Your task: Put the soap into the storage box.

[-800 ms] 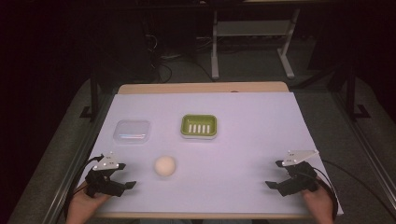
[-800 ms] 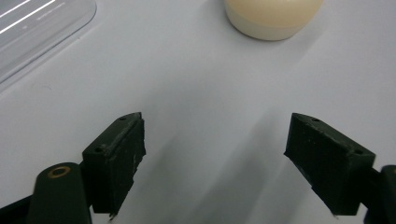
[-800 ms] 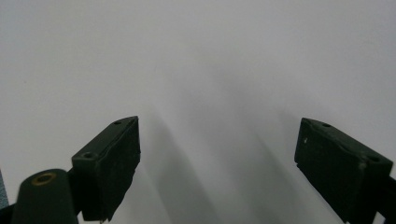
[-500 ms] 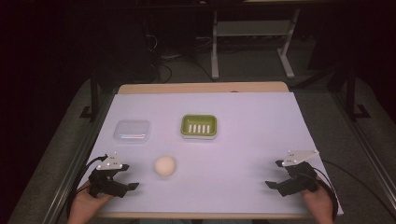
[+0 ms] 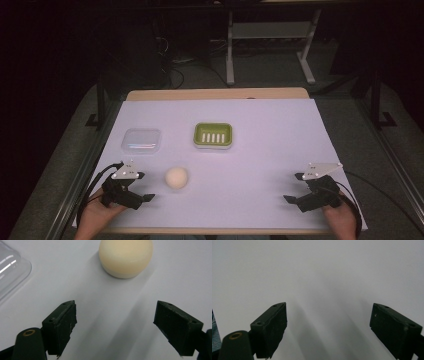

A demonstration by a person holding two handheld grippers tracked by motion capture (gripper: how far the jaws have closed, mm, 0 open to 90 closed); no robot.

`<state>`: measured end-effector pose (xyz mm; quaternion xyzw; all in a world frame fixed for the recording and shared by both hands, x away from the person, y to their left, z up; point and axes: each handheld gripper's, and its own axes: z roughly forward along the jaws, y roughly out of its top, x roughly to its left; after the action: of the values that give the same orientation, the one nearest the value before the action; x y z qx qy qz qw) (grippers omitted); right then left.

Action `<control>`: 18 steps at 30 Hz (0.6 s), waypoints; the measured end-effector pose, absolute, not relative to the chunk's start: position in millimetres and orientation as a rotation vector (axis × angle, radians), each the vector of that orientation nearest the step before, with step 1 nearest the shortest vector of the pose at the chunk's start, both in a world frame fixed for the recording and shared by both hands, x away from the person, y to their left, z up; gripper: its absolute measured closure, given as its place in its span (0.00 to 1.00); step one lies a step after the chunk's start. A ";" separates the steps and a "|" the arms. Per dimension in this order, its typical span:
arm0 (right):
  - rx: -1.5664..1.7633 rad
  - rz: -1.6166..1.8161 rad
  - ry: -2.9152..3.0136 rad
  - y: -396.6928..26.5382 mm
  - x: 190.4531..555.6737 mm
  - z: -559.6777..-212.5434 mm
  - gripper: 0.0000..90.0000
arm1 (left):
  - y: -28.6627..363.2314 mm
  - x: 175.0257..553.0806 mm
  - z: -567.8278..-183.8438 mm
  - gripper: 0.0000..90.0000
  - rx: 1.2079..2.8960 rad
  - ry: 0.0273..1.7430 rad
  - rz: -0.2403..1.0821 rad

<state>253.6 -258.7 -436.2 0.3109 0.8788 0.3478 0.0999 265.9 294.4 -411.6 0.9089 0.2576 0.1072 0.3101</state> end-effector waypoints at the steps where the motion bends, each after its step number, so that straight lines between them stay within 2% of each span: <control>1: 0.921 1.030 2.599 -258.3 253.2 -436.3 0.15 | 292.6 267.1 -408.3 0.19 2.405 0.663 0.289; 18: 0.901 1.025 2.604 -255.1 252.2 -435.5 0.15 | 276.0 278.0 -398.1 0.19 2.443 0.612 0.274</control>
<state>252.2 -255.1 -435.5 0.3049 0.8812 0.3470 0.1007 278.0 276.0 -398.1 0.9201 0.2306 0.1032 0.2992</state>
